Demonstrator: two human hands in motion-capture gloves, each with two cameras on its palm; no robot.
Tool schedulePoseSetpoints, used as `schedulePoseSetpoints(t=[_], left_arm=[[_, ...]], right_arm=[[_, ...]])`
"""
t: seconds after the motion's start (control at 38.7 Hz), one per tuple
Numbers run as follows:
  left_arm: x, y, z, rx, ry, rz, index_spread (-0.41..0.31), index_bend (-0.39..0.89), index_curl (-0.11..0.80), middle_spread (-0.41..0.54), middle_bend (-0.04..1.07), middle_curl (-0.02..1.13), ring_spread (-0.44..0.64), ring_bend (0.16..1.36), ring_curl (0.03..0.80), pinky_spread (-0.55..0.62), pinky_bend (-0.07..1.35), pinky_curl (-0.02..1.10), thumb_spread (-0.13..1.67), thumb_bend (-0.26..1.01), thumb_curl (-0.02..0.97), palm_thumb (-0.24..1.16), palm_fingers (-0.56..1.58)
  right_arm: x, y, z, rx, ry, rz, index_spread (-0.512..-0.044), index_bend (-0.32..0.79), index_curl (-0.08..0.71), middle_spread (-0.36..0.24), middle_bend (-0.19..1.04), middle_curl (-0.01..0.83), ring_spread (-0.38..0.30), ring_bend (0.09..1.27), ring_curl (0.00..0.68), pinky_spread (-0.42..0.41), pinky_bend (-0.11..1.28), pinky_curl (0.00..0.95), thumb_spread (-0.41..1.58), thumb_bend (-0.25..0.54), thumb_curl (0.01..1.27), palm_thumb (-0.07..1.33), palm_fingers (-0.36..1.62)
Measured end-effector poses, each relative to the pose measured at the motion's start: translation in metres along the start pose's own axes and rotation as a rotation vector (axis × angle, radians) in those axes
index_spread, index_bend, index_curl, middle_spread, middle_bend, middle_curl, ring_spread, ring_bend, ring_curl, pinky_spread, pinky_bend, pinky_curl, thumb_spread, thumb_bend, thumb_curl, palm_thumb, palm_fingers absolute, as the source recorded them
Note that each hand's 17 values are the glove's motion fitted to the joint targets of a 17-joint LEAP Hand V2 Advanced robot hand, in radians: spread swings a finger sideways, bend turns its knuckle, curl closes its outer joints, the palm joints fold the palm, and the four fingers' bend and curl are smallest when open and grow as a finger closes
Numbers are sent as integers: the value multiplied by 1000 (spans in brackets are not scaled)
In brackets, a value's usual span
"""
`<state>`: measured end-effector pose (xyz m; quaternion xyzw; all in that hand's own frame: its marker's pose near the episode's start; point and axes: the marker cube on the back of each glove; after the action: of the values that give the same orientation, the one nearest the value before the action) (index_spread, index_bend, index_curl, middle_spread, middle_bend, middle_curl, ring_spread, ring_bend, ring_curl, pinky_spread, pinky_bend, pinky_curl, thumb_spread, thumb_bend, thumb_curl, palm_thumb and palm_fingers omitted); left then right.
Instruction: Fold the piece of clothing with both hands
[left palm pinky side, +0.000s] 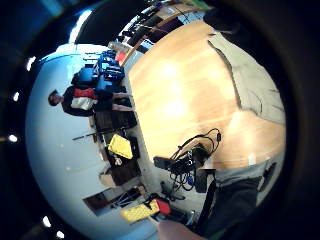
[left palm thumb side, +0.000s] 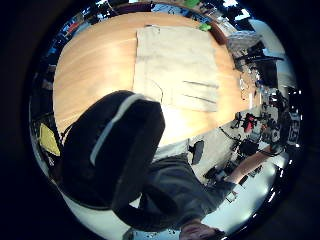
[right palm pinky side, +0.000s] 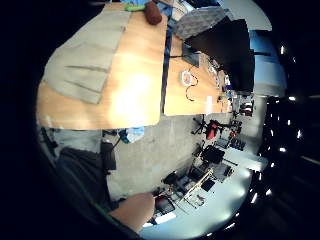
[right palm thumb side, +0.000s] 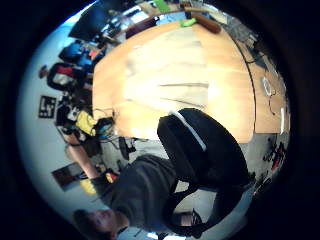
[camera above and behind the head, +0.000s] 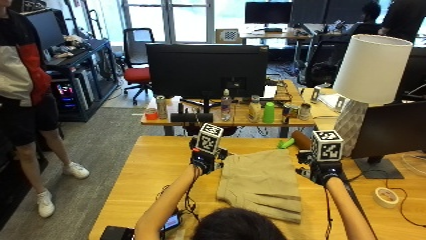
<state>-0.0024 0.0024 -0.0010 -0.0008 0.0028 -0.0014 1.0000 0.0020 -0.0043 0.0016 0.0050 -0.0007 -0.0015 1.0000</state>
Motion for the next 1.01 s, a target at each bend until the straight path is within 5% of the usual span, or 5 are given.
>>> schedulePoseSetpoints(t=[0.15, 0.34, 0.8, 0.9, 1.01], left_arm=[[-7, -7, 6, -8, 11, -9, 25, 81, 42, 122, 143, 74, 174, 572, 181, 213, 494, 181, 721, 32, 37, 80, 199], [-10, -9, 10, -7, 21, -22, 34, 101, 71, 172, 161, 113, 233, 649, 227, 273, 559, 237, 942, 13, 75, 86, 112], [-4, -7, 13, -30, 44, -31, -6, 97, 118, 179, 175, 186, 263, 762, 276, 305, 652, 304, 1109, -13, 151, 102, 14], [15, -6, 31, -37, 80, 49, -17, 114, 128, 179, 174, 196, 252, 778, 282, 300, 659, 311, 1132, -5, 165, 128, 11], [50, -9, 87, -142, 160, 170, -22, 149, 151, 163, 200, 217, 227, 775, 281, 286, 631, 307, 1160, 3, 179, 168, 71]], right_arm=[[4, -3, 2, -10, 4, 7, -275, 124, 86, -42, 227, 113, 52, 346, 116, 153, 440, 169, 740, 193, 68, 328, 305], [3, -5, 3, -12, 7, 5, -333, 126, 122, -44, 232, 171, 66, 370, 159, 188, 464, 220, 987, 174, 94, 351, 270], [1, -12, 14, -21, 3, 6, -366, 122, 174, -47, 212, 259, 70, 411, 225, 208, 495, 288, 1180, 100, 150, 396, 236], [-7, -17, 38, 5, -14, -45, -367, 91, 166, -47, 209, 272, 51, 467, 247, 195, 525, 302, 1186, 88, 163, 417, 293], [-24, -27, 96, 27, -70, -130, -356, 70, 153, -59, 266, 302, -12, 572, 278, 111, 554, 305, 1194, 108, 187, 495, 535]])
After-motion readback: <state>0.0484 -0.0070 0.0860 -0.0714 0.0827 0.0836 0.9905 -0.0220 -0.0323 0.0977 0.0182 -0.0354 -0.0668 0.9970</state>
